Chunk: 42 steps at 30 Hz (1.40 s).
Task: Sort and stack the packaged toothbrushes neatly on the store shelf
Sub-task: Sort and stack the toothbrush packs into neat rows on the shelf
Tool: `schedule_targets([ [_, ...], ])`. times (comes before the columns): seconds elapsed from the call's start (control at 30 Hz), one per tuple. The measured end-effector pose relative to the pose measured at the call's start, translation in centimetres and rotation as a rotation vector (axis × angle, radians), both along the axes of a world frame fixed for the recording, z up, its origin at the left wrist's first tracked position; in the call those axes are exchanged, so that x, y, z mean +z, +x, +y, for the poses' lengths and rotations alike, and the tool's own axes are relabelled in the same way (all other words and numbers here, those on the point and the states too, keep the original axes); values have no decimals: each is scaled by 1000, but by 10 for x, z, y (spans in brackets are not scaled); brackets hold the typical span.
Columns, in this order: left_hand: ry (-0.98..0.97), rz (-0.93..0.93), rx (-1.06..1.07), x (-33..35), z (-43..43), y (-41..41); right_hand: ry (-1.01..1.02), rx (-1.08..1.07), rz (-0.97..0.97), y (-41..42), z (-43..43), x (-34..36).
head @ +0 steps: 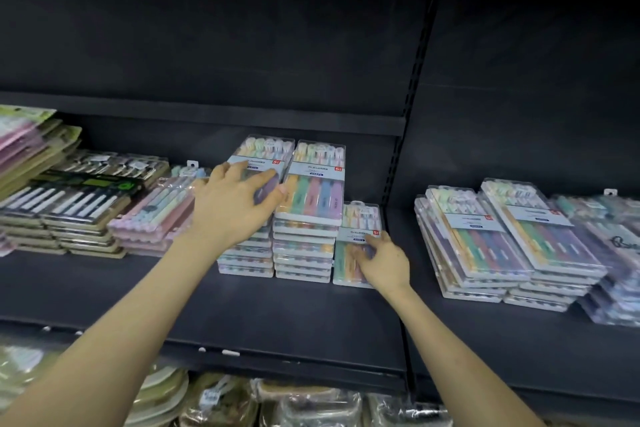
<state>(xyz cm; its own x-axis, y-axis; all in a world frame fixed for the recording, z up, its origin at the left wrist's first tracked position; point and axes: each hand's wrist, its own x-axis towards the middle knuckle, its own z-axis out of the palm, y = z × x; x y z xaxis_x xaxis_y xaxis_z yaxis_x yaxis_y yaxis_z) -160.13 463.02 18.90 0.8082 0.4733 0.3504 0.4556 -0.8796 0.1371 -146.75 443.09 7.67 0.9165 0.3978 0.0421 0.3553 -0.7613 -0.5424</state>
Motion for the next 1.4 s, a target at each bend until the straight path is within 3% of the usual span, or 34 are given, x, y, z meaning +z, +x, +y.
schedule_targets([
  [0.2,-4,43,-6,5,-6,-3,38,13,-162,-26,-22,28],
  [0.3,18,-152,-61,10,-34,-3,194,-69,-476,-43,-61,52],
  [0.4,18,-448,-243,9,-87,7,182,-215,-724,-42,-118,67],
  [0.5,-194,-414,-419,-8,-148,29,90,-344,-740,-25,-173,72],
  [0.67,-706,-14,-367,-46,-213,85,-51,-411,-457,11,-223,75],
  [0.8,-1130,64,-298,-59,-237,124,-18,-389,-160,43,-238,78],
  [0.87,-1312,41,-220,-61,-243,134,151,-364,80,56,-243,79],
  [1.0,-1466,-3,-108,-62,-244,146,538,-399,424,70,-253,79],
  [1.23,-1673,-44,-17,-56,-238,152,446,-399,428,74,-252,82],
  [1.4,-1714,14,-102,-46,-238,155,509,-398,534,76,-256,88],
])
